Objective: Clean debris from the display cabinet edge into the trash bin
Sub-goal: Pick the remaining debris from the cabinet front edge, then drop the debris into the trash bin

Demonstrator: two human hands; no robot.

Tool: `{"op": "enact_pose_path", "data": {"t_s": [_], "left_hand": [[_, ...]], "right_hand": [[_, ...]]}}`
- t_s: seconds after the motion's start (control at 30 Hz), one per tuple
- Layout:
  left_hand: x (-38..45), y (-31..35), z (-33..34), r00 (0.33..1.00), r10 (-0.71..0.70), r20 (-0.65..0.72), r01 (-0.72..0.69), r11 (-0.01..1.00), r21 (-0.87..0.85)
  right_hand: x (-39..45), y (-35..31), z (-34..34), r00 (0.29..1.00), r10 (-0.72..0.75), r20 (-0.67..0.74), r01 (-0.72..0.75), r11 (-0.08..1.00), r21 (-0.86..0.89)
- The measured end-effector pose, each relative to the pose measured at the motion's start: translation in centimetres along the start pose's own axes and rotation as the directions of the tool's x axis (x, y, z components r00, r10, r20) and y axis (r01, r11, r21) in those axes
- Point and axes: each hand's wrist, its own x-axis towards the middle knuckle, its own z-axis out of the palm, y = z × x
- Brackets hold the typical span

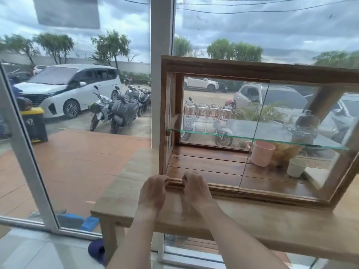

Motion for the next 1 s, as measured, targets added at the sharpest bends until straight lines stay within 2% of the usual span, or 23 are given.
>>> {"op": "enact_pose_path", "data": {"t_s": [0.13, 0.37, 0.53, 0.63, 0.77, 0.9, 1.0], "left_hand": [[-2.6, -2.4, -2.9, 1.0, -0.02, -0.013, 0.019, 0.999, -0.042], [-7.1, -10.5, -9.2, 0.97, -0.21, -0.125, 0.216, 0.976, 0.037], [-11.7, -16.7, -13.6, 0.917, -0.324, -0.232, 0.349, 0.934, 0.072], [-14.7, -20.2, -15.1, 0.875, -0.414, -0.251, 0.446, 0.891, 0.084], [-18.7, -23.9, -15.1, 0.834, -0.503, -0.227, 0.535, 0.837, 0.113], [-21.9, -27.1, -14.0, 0.775, -0.604, -0.185, 0.625, 0.776, 0.087], [-23.9, -29.8, -13.0, 0.682, -0.718, -0.14, 0.73, 0.681, 0.062]], "right_hand": [[-1.6, -1.1, 1.2, 1.0, 0.0, 0.01, -0.001, 0.995, 0.098], [-4.0, -8.2, 4.7, 0.981, -0.18, 0.064, 0.159, 0.954, 0.253], [-7.2, -15.7, 9.4, 0.908, -0.407, 0.1, 0.353, 0.87, 0.344], [-9.6, -18.6, 13.1, 0.85, -0.493, 0.186, 0.415, 0.844, 0.34], [-12.5, -19.7, 19.1, 0.806, -0.475, 0.354, 0.353, 0.865, 0.356], [-15.1, -19.2, 24.5, 0.795, -0.332, 0.508, 0.188, 0.93, 0.315], [-16.8, -18.7, 27.7, 0.709, -0.306, 0.635, 0.154, 0.946, 0.284]]}}
